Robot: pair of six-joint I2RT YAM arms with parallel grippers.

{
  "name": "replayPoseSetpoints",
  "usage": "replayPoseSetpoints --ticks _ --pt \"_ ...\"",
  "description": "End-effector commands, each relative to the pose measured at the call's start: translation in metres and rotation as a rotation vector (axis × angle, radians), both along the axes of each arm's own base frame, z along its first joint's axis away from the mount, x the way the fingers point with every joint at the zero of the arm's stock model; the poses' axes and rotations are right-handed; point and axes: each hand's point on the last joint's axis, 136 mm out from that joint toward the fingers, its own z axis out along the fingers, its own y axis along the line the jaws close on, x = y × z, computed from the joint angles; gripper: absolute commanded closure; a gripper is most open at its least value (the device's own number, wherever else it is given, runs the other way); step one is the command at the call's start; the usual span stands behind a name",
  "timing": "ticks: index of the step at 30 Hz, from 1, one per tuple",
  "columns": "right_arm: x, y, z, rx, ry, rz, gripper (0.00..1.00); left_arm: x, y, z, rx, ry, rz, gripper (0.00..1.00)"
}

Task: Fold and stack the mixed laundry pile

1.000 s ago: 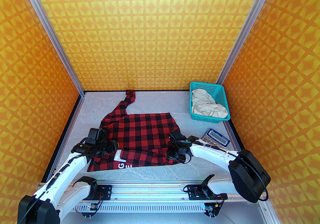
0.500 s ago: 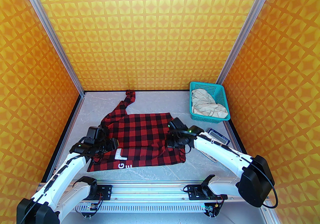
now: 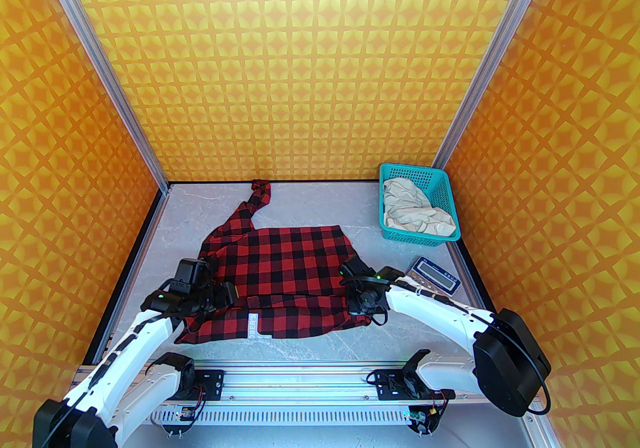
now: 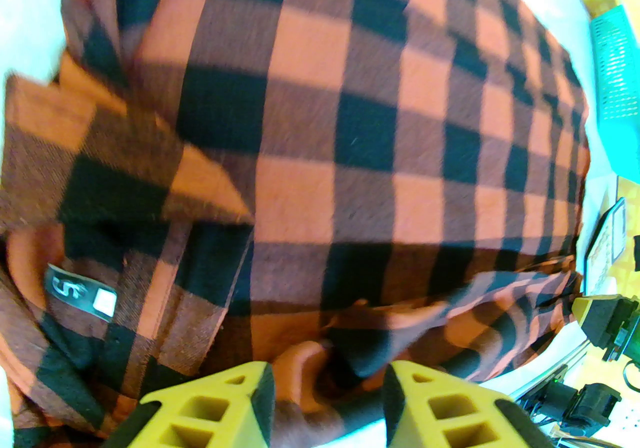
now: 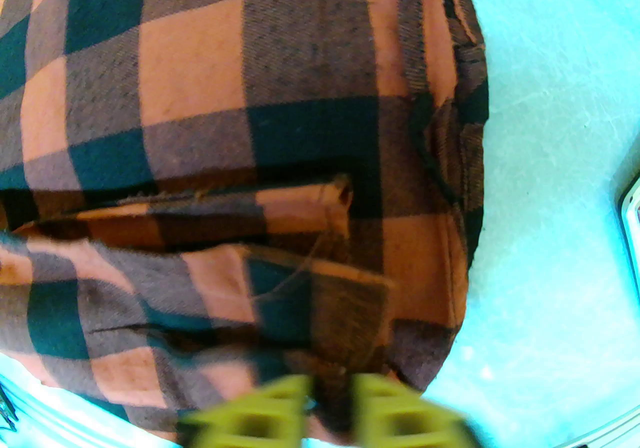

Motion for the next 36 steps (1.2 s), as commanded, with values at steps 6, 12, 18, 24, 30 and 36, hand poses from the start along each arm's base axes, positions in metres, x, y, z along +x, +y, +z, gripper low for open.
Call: replayPoseSetpoints --ticks 6,12,18,24,30,36 --pt "0.023 0.002 0.026 -0.02 -0.104 -0.008 0.57 0.007 -0.017 0.025 -0.032 -0.059 -0.066 0.61" --pt "0.014 0.001 0.017 -0.016 -0.05 -0.023 0.54 -0.003 -0.042 0.025 -0.019 -0.023 -0.183 0.61" --pt "-0.005 -0.012 -0.007 -0.052 0.039 -0.065 0.49 -0.025 -0.069 0.012 -0.03 0.036 -0.295 0.71" --pt "0.01 0.002 -0.015 -0.028 0.035 -0.035 0.59 -0.026 -0.076 -0.008 -0.038 0.068 -0.31 0.84" --pt "0.021 0.012 0.002 -0.01 0.022 -0.019 0.92 -0.009 -0.083 -0.018 -0.037 0.06 -0.275 0.89" --pt "0.029 0.009 0.044 -0.007 -0.055 -0.004 1.0 0.0 -0.08 -0.017 -0.006 0.045 -0.258 0.93"
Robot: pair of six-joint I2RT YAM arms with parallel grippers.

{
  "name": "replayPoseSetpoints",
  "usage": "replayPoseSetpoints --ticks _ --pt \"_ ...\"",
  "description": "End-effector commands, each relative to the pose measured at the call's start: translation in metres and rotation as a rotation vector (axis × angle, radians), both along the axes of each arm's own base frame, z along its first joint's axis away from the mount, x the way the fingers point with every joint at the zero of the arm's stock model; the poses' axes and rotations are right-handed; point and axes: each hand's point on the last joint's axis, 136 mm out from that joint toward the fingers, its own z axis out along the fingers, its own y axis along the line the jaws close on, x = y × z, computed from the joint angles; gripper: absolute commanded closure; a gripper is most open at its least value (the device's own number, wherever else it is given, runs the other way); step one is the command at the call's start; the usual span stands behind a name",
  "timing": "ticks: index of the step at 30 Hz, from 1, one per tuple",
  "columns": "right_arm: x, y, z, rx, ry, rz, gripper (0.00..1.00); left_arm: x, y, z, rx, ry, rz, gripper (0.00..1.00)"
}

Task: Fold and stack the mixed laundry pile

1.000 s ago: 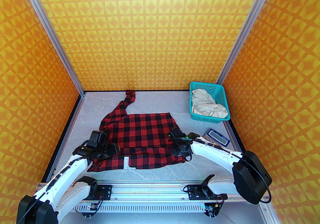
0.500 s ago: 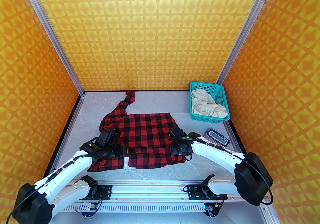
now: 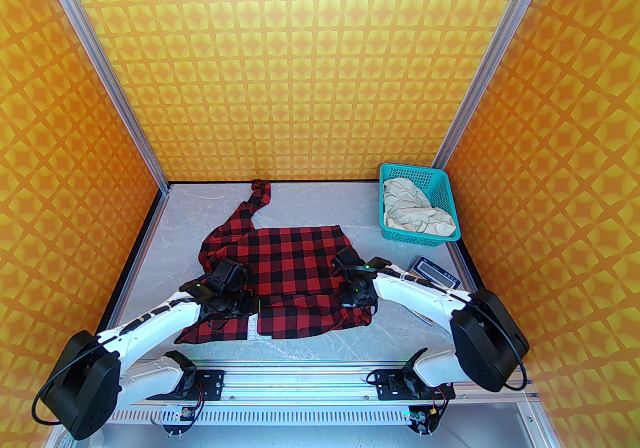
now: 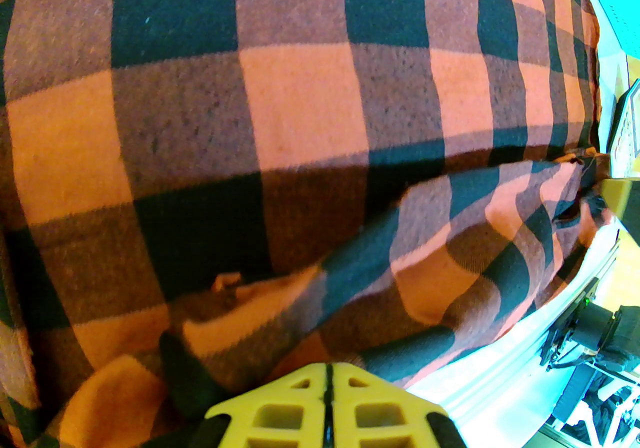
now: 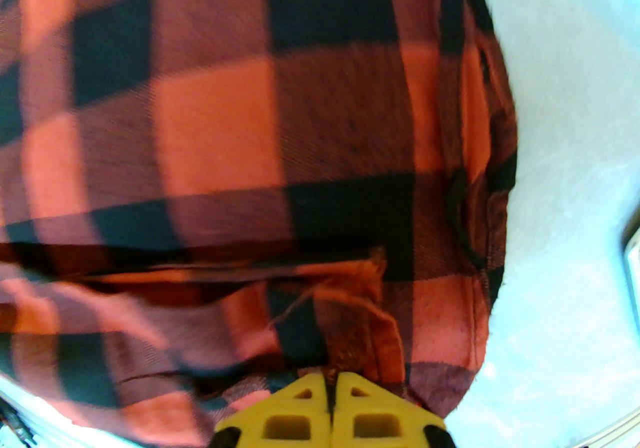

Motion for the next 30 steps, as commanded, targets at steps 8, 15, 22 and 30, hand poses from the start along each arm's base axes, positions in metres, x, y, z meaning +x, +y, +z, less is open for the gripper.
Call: replayPoseSetpoints --ticks 8,15,22,30 --pt "0.016 -0.012 0.03 -0.066 -0.108 0.018 1.0 0.022 0.019 0.036 0.079 -0.134 0.055 0.92" --pt "0.013 -0.02 -0.021 -0.101 -0.077 -0.017 0.9 0.007 0.014 0.053 0.068 -0.12 -0.02 0.81" --pt "0.013 -0.022 -0.014 -0.116 -0.063 -0.039 0.56 -0.018 0.0 0.03 -0.001 -0.026 -0.091 0.89" --pt "0.013 0.025 0.016 0.123 -0.073 -0.004 0.57 0.012 -0.005 0.001 0.024 -0.013 -0.047 0.95"
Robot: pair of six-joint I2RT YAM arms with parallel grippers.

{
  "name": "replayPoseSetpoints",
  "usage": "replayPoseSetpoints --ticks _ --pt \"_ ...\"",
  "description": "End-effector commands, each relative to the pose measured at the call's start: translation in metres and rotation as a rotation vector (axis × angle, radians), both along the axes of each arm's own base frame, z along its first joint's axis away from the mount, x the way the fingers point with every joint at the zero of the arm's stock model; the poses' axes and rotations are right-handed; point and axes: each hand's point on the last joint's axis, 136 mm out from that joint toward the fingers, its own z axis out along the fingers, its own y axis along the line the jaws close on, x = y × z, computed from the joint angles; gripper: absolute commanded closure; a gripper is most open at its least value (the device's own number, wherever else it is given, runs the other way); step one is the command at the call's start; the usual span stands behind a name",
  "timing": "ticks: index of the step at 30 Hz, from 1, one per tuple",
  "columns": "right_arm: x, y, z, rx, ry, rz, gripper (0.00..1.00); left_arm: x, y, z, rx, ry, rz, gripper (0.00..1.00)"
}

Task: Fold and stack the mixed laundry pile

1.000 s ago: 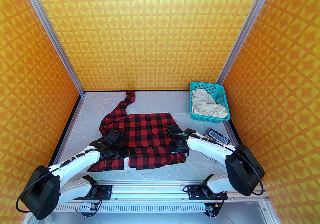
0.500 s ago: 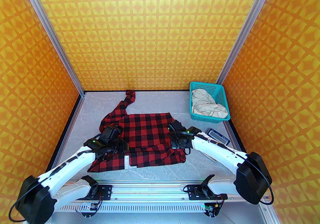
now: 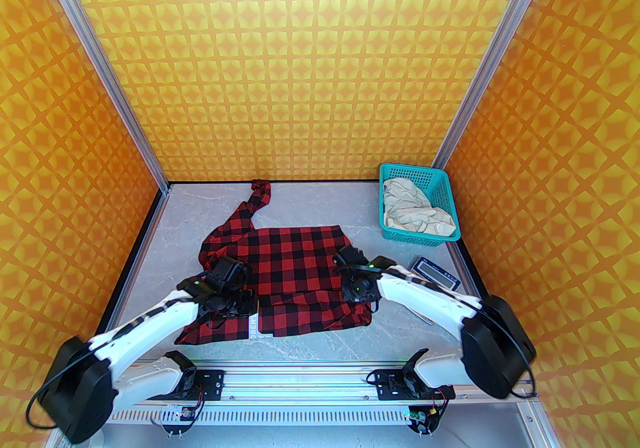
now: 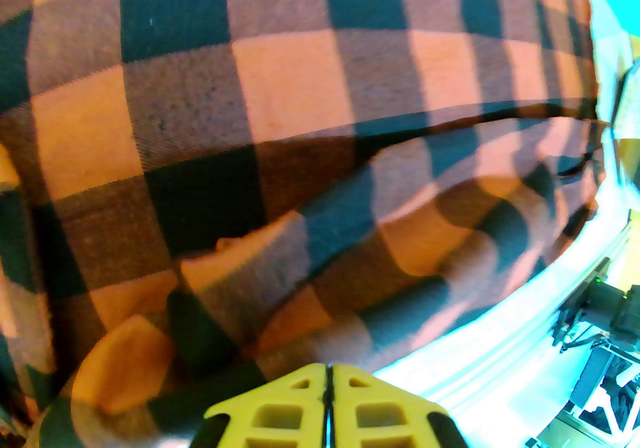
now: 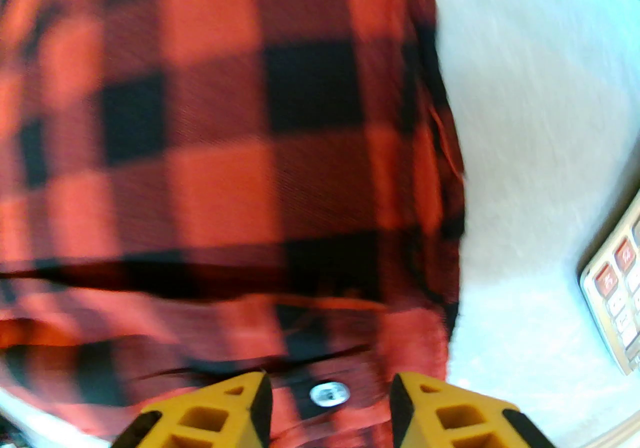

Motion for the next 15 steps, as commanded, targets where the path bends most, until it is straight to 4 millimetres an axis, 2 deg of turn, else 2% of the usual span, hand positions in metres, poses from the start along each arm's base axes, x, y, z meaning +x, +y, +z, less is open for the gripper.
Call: replayPoseSetpoints --ticks 1,3,5,11,13,15 --pt "-0.006 0.026 -0.006 0.117 0.05 0.014 0.57 0.02 -0.006 -0.006 -0.026 -0.031 0.008 0.95" --pt "-0.006 0.03 -0.019 0.132 0.07 0.011 0.59 0.029 -0.003 -0.012 0.0 -0.04 0.016 0.96" --pt "-0.006 0.026 -0.034 0.108 0.078 0.004 0.6 0.036 0.003 -0.021 0.016 -0.033 0.031 0.96" --pt "-0.016 -0.012 -0.077 -0.066 0.147 -0.042 0.62 0.038 0.024 -0.042 0.055 0.014 0.062 0.95" --pt "-0.017 -0.017 -0.081 -0.081 0.157 -0.048 0.62 0.036 0.029 -0.041 0.061 0.019 0.067 0.93" --pt "-0.016 -0.016 -0.074 -0.085 0.161 -0.036 0.6 0.037 0.032 -0.03 0.055 0.007 0.079 0.87"
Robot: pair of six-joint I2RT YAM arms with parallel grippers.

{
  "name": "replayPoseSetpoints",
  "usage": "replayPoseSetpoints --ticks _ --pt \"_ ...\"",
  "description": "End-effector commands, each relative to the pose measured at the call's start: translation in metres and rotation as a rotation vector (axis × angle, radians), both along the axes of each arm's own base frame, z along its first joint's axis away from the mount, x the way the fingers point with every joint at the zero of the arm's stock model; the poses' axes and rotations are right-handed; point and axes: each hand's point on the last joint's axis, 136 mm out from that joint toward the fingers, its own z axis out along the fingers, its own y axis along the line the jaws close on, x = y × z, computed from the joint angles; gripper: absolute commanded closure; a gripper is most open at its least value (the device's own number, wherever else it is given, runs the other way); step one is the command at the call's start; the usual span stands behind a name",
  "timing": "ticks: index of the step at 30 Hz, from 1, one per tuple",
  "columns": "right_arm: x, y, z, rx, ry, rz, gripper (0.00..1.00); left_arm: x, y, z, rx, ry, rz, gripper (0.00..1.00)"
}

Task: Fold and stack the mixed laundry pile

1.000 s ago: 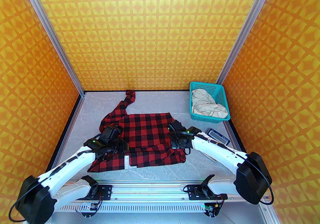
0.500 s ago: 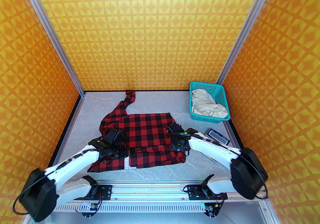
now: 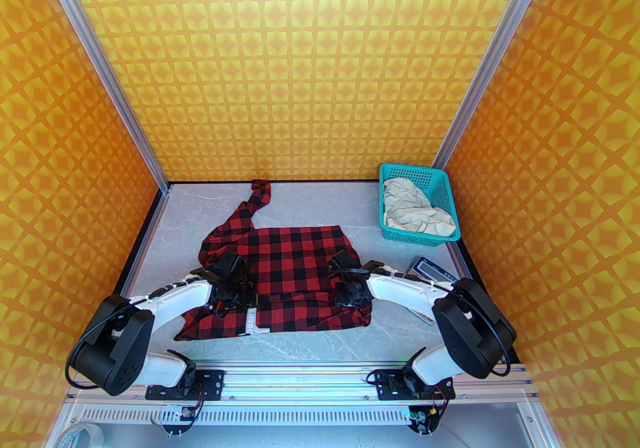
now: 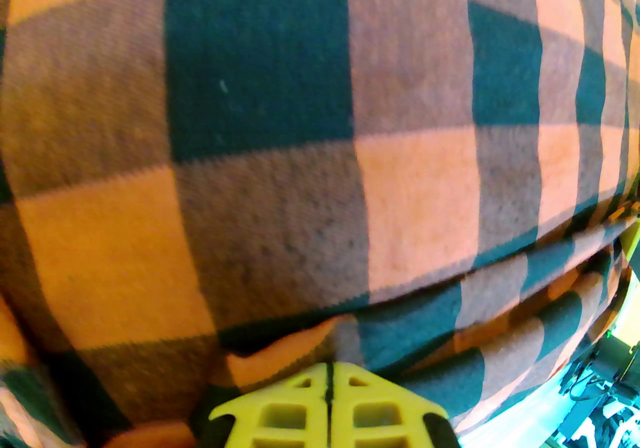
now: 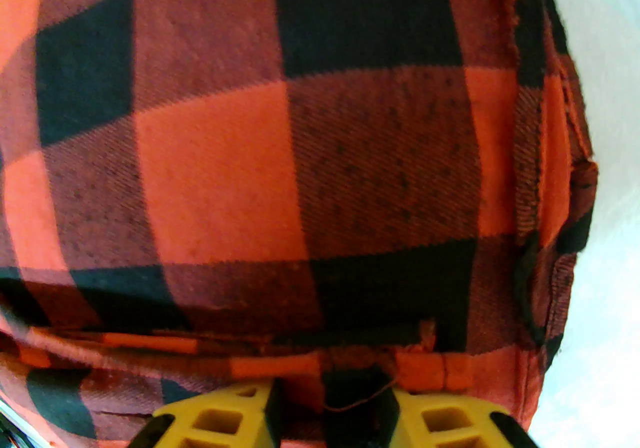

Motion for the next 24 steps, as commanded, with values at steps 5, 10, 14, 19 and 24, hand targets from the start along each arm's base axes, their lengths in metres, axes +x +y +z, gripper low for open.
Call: replayPoseSetpoints --ticks 5,10,14,19,24 --pt "0.025 -0.001 0.05 -0.039 -0.071 0.031 0.55 0.027 0.011 0.067 -0.008 -0.146 0.009 0.67" --pt "0.077 0.031 0.077 0.016 -0.149 0.089 0.52 0.076 0.026 0.072 0.018 -0.182 0.027 0.7" --pt "0.136 0.049 0.062 0.035 -0.151 0.106 0.56 0.144 0.046 0.067 -0.003 -0.224 0.113 0.78" --pt "0.196 0.045 0.039 0.034 -0.143 0.078 0.6 0.22 0.062 0.061 -0.036 -0.255 0.167 0.8" --pt "0.23 0.02 0.007 0.004 -0.097 0.031 0.62 0.26 0.087 0.025 -0.041 -0.211 0.235 0.83"
